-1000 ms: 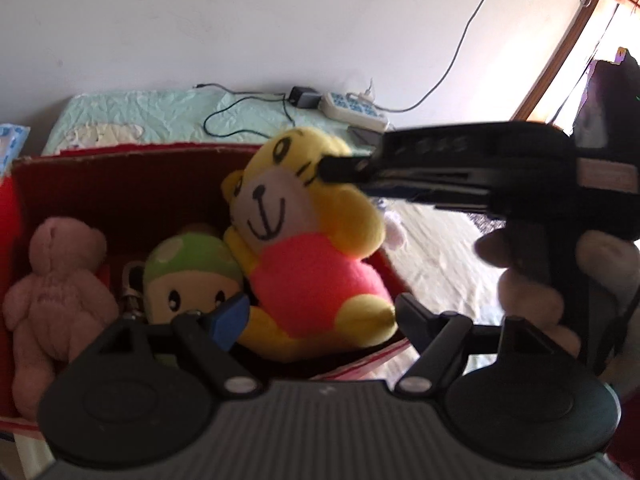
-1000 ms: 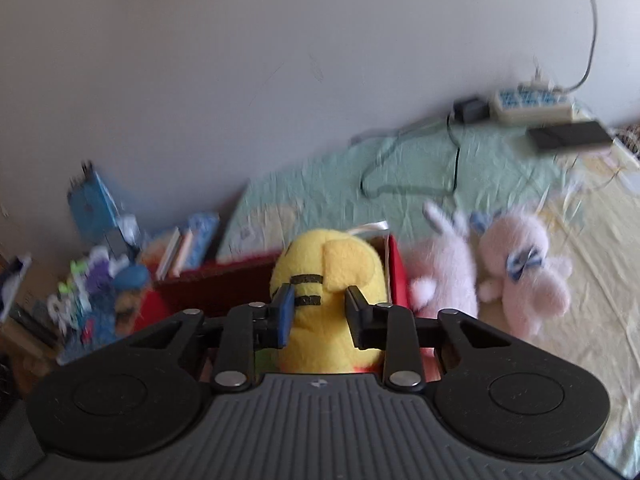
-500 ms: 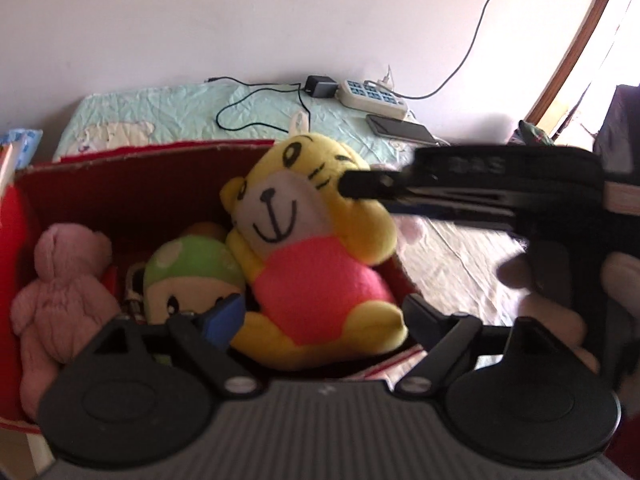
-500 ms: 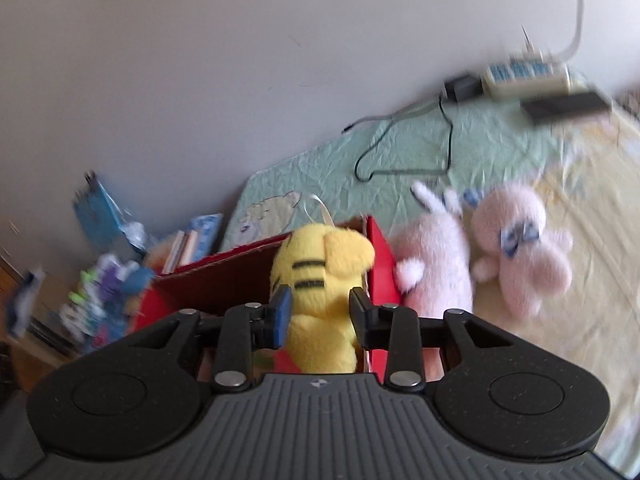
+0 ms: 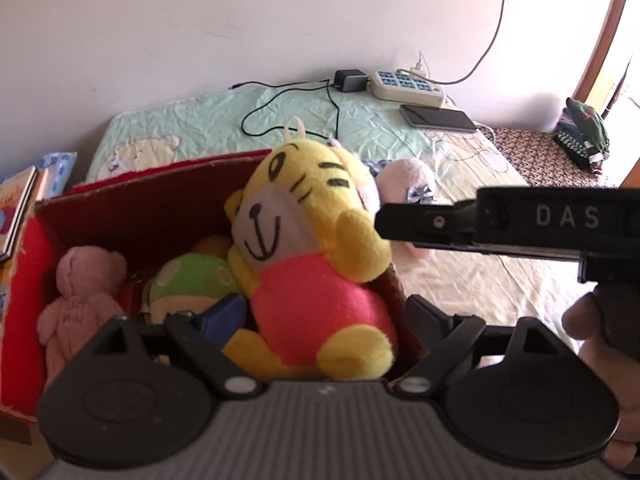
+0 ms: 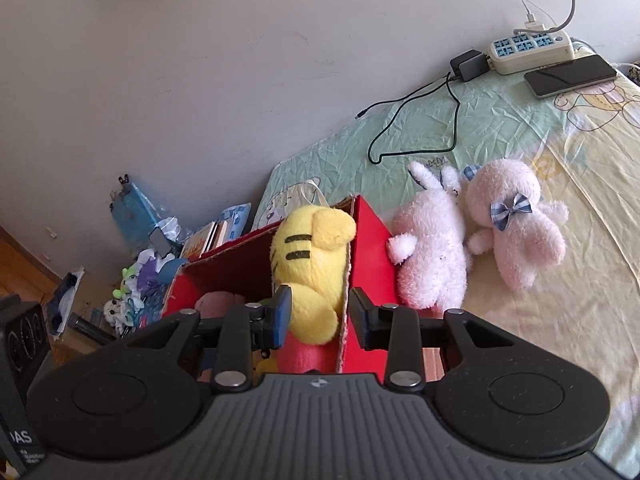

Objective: Organize objects
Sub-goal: 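Open the right gripper to release the tiger plush in the box, then reach the right gripper to the white bunny with blue bow and grasp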

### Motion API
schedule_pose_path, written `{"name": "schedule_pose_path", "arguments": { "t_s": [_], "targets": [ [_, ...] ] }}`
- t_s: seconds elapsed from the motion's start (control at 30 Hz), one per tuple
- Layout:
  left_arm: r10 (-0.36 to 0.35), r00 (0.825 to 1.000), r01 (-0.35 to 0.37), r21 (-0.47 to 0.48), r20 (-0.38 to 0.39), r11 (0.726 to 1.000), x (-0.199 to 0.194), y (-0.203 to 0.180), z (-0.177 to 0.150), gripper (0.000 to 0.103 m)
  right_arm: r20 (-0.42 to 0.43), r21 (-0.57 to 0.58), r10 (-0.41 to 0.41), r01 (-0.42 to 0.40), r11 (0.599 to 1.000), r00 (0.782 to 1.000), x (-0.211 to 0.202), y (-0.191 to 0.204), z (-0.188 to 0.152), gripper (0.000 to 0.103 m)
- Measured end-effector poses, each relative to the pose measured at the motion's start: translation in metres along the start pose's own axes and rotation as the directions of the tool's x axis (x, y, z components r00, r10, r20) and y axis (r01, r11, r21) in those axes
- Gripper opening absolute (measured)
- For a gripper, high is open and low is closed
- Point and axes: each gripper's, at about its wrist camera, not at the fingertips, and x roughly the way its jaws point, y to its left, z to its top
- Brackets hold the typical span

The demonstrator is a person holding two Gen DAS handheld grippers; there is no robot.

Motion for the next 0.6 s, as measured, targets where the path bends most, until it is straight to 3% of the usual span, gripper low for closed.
{"name": "schedule_pose_path", "arguments": {
  "t_s": [0.43,0.6],
  "targets": [
    [0.102,0.994,-0.104,0.036,0.051,0.994,-0.019,-0.036,0.002,0.083,-0.003,-0.034,-0.021,0.021,0.999,1.000,-0.029,-0.037,-0.002,0.036],
    [0.067,0.995,-0.069,0.028,0.073,0.997,-0.027,-0.052,0.010,0.079,0.009,0.023,-0.064,0.063,0.998,0.998,-0.043,-0.072,0.003,0.036]
  ]
}}
